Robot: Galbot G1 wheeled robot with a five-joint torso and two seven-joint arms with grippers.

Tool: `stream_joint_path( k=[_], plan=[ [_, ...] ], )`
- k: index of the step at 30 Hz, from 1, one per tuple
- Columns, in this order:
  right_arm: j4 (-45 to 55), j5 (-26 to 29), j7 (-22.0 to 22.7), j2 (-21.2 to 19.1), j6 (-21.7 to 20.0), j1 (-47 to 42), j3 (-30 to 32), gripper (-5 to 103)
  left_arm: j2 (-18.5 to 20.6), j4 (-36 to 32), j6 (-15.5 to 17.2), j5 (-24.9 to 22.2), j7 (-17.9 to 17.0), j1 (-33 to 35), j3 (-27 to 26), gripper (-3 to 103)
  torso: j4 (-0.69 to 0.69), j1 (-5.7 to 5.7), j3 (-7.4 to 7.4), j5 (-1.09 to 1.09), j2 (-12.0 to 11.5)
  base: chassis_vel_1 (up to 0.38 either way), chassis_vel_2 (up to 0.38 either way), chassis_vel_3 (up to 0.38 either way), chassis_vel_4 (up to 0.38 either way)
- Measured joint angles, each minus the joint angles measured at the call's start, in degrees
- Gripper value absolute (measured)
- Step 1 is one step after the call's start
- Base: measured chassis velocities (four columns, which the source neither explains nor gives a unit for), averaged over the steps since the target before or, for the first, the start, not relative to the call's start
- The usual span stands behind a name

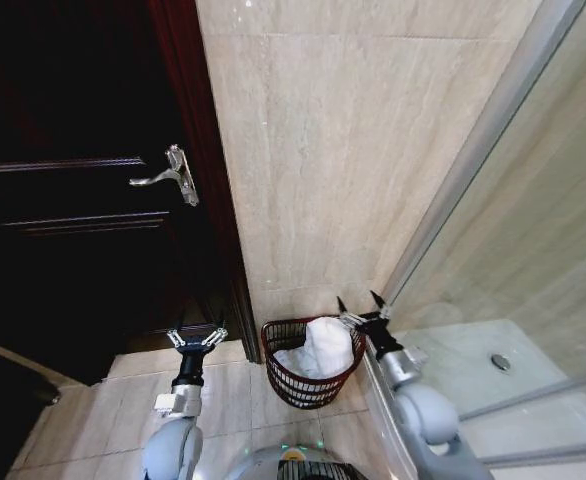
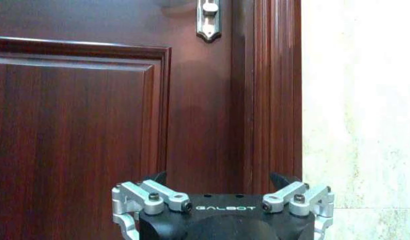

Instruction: Discard the used towel into the hamper.

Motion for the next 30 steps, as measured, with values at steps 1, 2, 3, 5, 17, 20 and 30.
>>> stream_joint_path(
  k=[1,2,3,5,17,20,30],
  plan=[
    [-0.1,0.0,-0.3,0.9,0.5,-0.5,0.9,100,0.0,-0.1,0.1,0.0,0.0,0.0,0.1,100,0.00,0.00,0.00,0.01,0.0,0.000,0.000,0.000,0.000],
    [-0.1,0.0,-0.3,0.9,0.5,-0.5,0.9,100,0.0,-0.1,0.1,0.0,0.0,0.0,0.1,100,0.00,0.00,0.00,0.01,0.0,0.000,0.000,0.000,0.000],
    [-0.1,0.1,-0.6,1.6,1.0,-1.0,1.6,100,0.0,-0.2,0.3,0.0,0.1,0.0,0.2,100,0.00,0.00,0.00,0.00,0.0,0.000,0.000,0.000,0.000],
    [-0.1,0.0,-1.6,3.3,1.9,-2.2,2.8,100,-0.1,-0.3,0.4,0.0,0.3,-0.1,0.4,100,0.00,0.00,0.00,0.00,0.0,0.000,0.000,0.000,0.000],
    [0.0,-0.4,-3.1,4.7,2.9,-2.7,4.1,100,-0.1,-0.2,0.3,0.0,0.4,0.4,0.7,100,0.01,0.02,0.01,0.00,0.0,0.037,-0.039,-0.042,0.036],
    [-0.1,-0.5,-3.6,4.8,3.4,-3.1,4.1,100,-0.2,-0.1,0.3,0.0,0.4,0.3,0.8,100,-0.01,0.01,0.01,0.01,0.0,0.156,-0.163,-0.164,0.165],
    [-0.5,-0.4,-4.5,4.8,5.2,-3.9,5.1,100,-0.9,-0.1,-0.3,1.0,0.4,0.7,1.0,100,-0.01,-0.02,0.00,0.01,0.0,0.178,-0.186,-0.191,0.179]
  ],
)
